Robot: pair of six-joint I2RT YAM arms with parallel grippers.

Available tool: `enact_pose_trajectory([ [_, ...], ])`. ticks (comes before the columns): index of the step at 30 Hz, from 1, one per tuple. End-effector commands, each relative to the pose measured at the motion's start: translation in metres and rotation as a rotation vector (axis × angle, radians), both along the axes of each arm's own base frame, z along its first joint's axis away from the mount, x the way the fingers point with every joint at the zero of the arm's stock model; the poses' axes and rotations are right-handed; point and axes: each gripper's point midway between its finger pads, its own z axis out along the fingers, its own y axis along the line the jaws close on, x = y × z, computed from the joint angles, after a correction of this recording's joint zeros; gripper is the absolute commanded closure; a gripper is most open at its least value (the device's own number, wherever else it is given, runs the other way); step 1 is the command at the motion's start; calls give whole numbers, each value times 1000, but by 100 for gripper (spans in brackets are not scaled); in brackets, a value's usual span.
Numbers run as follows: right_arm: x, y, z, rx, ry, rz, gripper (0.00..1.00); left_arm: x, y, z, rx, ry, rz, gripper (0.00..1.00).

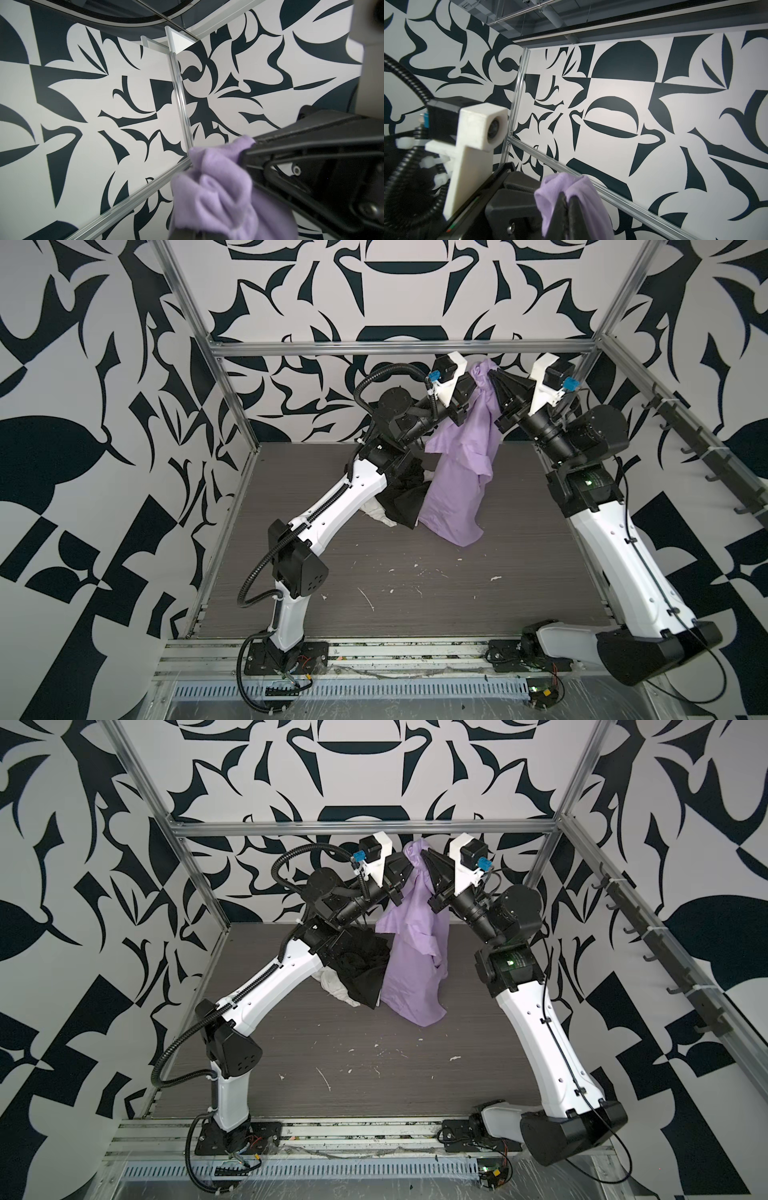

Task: Pick out a specific cloth from the pile
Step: 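Raise both grippers higher, spreading the lavender cloth apart above the table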

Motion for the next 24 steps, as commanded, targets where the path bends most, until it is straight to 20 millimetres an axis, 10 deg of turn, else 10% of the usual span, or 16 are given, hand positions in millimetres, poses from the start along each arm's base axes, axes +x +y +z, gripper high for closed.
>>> enact_pose_trajectory([
  [1,-48,-3,42,19,-130,53,100,-33,6,29,-29,-55,-39,100],
  [24,-110,5,19,63,-12,239,100,-120,13,44,-1,-155,-34,100],
])
